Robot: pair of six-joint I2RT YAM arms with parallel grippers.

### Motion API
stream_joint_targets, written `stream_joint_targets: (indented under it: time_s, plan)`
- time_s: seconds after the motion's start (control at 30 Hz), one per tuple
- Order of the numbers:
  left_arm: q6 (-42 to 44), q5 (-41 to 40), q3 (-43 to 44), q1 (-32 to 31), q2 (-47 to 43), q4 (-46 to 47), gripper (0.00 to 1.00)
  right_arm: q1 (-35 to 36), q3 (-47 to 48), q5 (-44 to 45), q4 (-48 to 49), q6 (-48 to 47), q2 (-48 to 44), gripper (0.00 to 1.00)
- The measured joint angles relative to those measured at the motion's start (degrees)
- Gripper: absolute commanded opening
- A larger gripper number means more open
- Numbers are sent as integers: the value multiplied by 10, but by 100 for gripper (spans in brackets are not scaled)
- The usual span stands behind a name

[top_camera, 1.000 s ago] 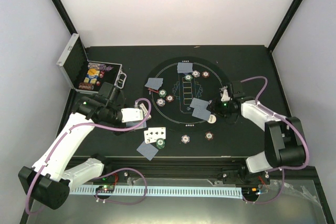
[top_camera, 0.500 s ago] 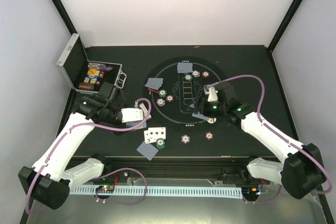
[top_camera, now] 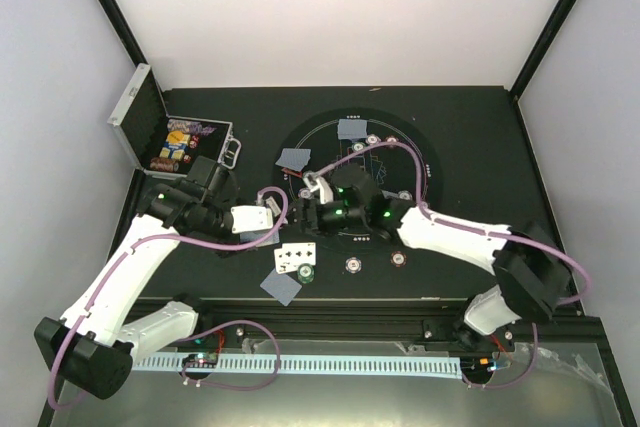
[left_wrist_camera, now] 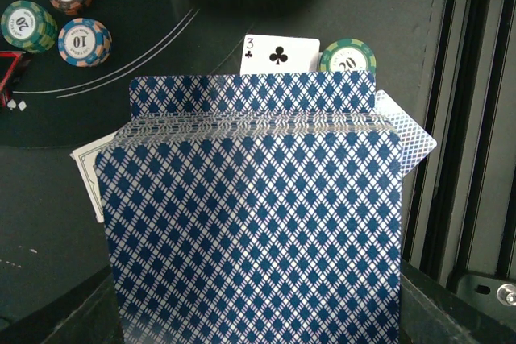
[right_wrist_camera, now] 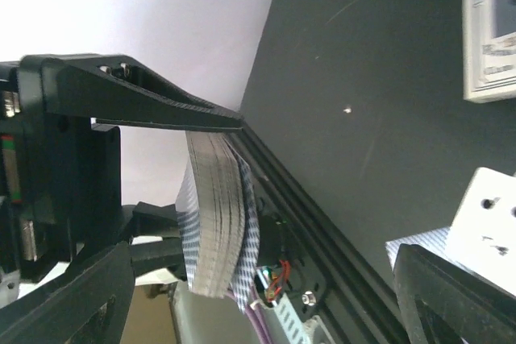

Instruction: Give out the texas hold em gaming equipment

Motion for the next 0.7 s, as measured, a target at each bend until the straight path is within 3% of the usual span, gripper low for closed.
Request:
stream_joint_targets:
  time_s: [0.33, 0.7]
  plan:
    - [-1, -4, 9, 1, 0, -9, 2, 47, 68, -35, 94, 56, 119, 84]
    - [0, -3, 9, 0, -1, -13, 2, 49, 82, -55, 145, 91, 184, 68]
